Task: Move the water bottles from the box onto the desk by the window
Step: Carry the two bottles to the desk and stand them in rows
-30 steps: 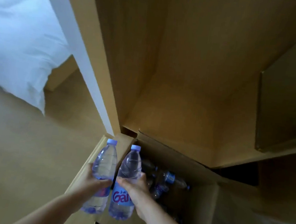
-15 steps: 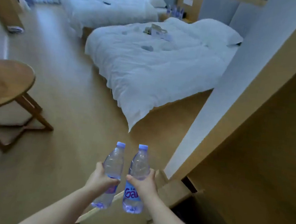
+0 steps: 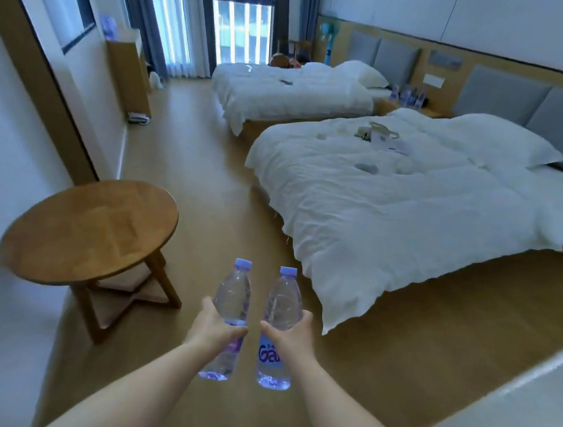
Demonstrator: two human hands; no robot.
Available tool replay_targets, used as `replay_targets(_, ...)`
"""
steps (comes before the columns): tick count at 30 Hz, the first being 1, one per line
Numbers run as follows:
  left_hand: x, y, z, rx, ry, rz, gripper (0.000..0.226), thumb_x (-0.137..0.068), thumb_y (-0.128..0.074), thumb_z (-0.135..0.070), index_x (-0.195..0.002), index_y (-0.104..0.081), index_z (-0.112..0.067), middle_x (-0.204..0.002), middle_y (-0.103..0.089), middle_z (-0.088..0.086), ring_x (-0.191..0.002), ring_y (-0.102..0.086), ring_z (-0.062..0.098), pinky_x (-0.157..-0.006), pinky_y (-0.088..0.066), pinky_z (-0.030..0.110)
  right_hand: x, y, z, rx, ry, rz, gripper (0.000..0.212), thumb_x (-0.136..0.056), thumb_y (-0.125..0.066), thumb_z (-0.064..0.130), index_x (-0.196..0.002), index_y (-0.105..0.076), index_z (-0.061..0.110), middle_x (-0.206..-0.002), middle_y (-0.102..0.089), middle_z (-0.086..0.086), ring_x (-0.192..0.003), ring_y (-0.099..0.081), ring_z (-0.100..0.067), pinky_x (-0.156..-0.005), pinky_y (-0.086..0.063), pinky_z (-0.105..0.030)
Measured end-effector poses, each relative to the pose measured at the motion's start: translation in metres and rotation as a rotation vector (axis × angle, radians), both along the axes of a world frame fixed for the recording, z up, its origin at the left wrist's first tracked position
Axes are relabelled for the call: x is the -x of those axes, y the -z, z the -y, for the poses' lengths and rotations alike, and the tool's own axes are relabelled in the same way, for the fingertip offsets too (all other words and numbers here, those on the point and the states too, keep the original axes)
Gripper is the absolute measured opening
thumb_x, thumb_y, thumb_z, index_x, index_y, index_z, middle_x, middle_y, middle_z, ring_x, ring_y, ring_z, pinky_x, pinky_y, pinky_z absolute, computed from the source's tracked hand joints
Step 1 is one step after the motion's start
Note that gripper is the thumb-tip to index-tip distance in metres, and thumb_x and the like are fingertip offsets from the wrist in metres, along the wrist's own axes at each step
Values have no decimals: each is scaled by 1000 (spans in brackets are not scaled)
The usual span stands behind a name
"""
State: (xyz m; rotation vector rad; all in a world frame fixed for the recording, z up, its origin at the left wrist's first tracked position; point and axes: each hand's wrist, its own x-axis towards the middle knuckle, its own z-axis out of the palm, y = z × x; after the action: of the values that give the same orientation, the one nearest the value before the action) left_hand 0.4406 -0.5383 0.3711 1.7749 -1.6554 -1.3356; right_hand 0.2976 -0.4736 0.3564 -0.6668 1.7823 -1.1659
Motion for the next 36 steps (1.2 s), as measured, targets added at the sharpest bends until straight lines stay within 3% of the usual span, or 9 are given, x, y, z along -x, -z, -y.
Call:
replay_targets(4,-8,-8,58,-7,-62,-71,68,-69,-84,-23,-113,-32,-20,-100,-55,2,-87,-61,19,-69,-53,31,-6,-14,71,-7,-62,-98,63,-75,-82,27,-113,-31,21,-105,-55,1,-89,-59,-12,-72,-51,-24)
replay_targets(7,-7,-8,104,4,-97,-74,69,-69,-84,-25,-112,-30,-24,-102,-54,0,-92,-60,20,-75,-53,34,-5,-15,131,-14,-119,-112,63,-75,-81,29,-113,-32,22,-100,-54,5,-91,-60,-13,-81,-54,-32)
replay_targets(15,36,-14,279,77,-222,-27,66,-68,-84,-28,-107,-31,-22,-100,-54,-1,-91,-57,19,-83,-50,34,37,-16,325,36,-297,-105,62,-74,-82,32,-112,-35,23,-103,-57,4,-88,-62,-11,-71,-52,-27)
replay_targets(18,61,-27,350,106,-284,-61,65,-69,-84,-22,-109,-32,-19,-104,-54,2,-94,-55,20,-85,-48,34,63,-21,399,37,-327,-126,62,-74,-82,32,-112,-34,24,-104,-57,3,-91,-62,-13,-78,-55,-32)
replay_targets(21,79,-41,414,119,-336,-103,63,-70,-83,-18,-111,-35,-15,-104,-53,3,-94,-55,20,-83,-47,33,85,-32,471,51,-331,-136,63,-74,-83,31,-112,-33,23,-102,-54,4,-94,-61,-17,-85,-55,-37)
replay_targets(27,100,-40,530,98,-406,-84,68,-72,-82,-18,-122,-36,-9,-104,-51,3,-92,-52,19,-78,-41,28,107,-37,601,45,-378,-124,64,-76,-81,31,-114,-30,24,-103,-54,3,-95,-61,-17,-84,-56,-36)
replay_targets(30,107,-27,600,59,-422,-101,67,-71,-82,-18,-119,-36,-12,-108,-55,6,-96,-56,23,-82,-47,32,112,-27,672,39,-394,-139,65,-76,-81,32,-114,-30,25,-103,-52,5,-97,-61,-17,-85,-56,-37)
replay_targets(33,112,-14,678,53,-404,-106,64,-71,-82,-18,-111,-33,-15,-108,-55,7,-95,-56,24,-80,-48,33,115,-17,749,36,-402,-160,66,-76,-81,32,-115,-28,25,-108,-52,2,-98,-60,-17,-76,-54,-29)
replay_targets(36,114,-13,761,56,-408,-126,64,-72,-81,-16,-116,-35,-11,-108,-54,8,-92,-55,22,-75,-43,30,117,-15,827,27,-393,-164,66,-76,-80,31,-115,-27,25,-110,-53,0,-97,-60,-17,-68,-49,-23)
